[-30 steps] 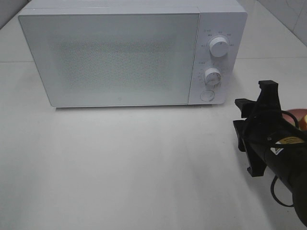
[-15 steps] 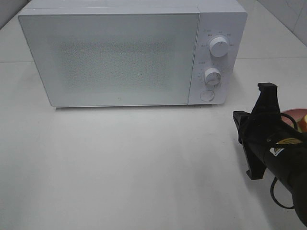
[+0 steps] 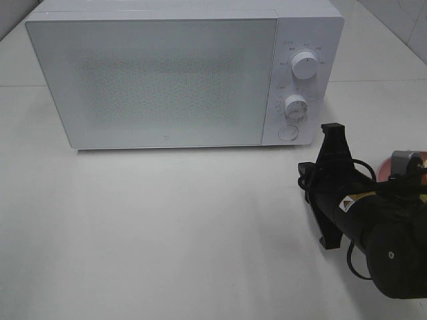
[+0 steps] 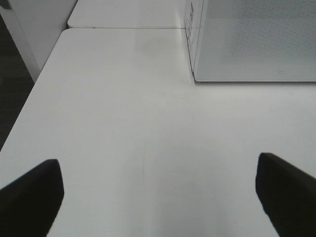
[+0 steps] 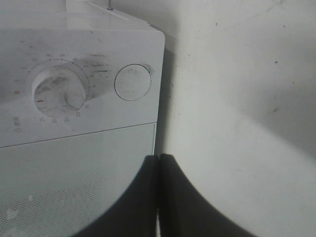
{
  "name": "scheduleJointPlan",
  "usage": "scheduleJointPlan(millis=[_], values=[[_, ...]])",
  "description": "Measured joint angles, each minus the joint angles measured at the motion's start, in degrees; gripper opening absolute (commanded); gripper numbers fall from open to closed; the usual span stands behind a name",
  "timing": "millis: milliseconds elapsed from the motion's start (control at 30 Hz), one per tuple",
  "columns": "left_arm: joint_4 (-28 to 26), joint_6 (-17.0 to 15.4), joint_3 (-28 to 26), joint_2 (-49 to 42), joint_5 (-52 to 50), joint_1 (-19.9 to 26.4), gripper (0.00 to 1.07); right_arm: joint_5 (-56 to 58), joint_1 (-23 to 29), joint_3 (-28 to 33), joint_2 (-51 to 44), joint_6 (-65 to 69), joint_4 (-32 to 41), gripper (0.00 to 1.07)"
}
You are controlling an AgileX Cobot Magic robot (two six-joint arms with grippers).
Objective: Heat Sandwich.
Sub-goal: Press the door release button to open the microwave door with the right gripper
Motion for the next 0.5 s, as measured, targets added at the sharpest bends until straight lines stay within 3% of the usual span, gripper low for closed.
scheduleJointPlan(millis=[500], values=[[0.0,0.0,0.0,0.0,0.0,0.0,1.00,8.9,-9.6,-9.8,2.9,0.2,-9.9,0.00]])
